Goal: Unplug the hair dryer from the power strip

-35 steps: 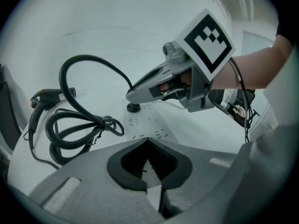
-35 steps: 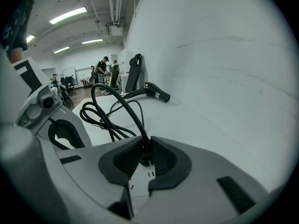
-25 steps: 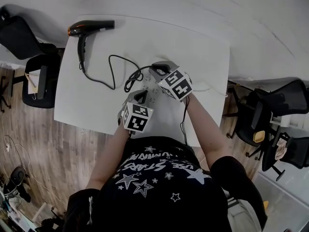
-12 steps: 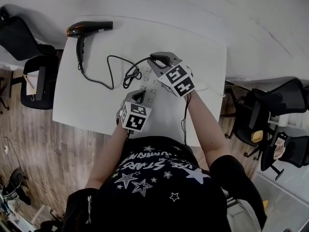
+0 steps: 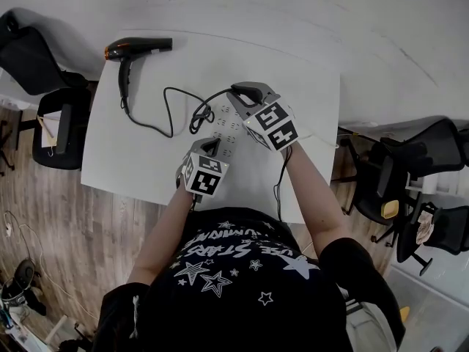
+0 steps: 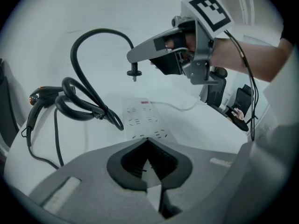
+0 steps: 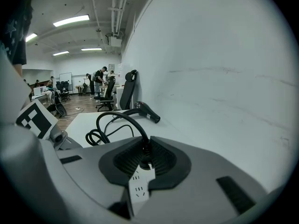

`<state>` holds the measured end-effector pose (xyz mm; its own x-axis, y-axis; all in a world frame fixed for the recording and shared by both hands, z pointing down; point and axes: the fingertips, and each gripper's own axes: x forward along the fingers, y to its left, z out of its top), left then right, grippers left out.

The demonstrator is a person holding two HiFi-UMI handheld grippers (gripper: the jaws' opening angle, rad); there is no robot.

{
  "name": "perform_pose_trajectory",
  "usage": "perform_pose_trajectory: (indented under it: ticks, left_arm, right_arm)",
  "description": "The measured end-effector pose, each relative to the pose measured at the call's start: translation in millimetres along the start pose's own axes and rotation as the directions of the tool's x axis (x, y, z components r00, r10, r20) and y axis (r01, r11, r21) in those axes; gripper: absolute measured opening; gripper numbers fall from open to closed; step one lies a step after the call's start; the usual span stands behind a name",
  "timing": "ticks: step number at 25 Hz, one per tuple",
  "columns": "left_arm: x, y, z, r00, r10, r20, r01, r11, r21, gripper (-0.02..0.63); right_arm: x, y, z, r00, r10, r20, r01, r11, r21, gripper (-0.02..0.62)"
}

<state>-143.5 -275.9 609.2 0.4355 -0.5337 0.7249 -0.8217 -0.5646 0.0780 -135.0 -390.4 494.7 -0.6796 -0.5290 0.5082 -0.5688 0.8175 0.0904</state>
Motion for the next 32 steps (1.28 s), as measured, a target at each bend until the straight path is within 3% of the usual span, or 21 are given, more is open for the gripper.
perform_pose_trajectory:
  ticks: [11, 14, 17, 26, 32]
  left_arm:
    - [0, -2, 0, 0.995, 0.094, 0.021, -0.095, 0.995, 0.044, 0.008]
    - [-3, -1, 0, 0.990, 0.142, 0.019, -0.143, 0.988, 0.065, 0.008]
    - [-17, 0, 9, 0.977, 0.199, 0.071, -0.204, 0.977, 0.066, 0.008]
    - [-74, -24, 7, 0.937, 0.305, 0.168, -0.295, 0.952, -0.083, 0.008]
    - [-114, -35, -18, 0.876, 0.449, 0.176, -0.407, 0.885, -0.228, 0.008]
  right_arm:
    - [-35, 10, 39, 0.993, -0.016, 0.118, 0.017, 1.000, -0.014, 0.051]
    - [-45, 13, 44, 0.990, -0.010, 0.141, 0.011, 1.000, -0.009, 0.051]
    - [-58, 14, 48, 0.986, -0.007, 0.168, 0.008, 1.000, -0.005, 0.049]
    - [-100, 27, 49, 0.971, 0.032, 0.235, -0.032, 0.999, -0.004, 0.049]
    - [-134, 45, 38, 0.962, 0.092, 0.259, -0.085, 0.996, -0.038, 0.049]
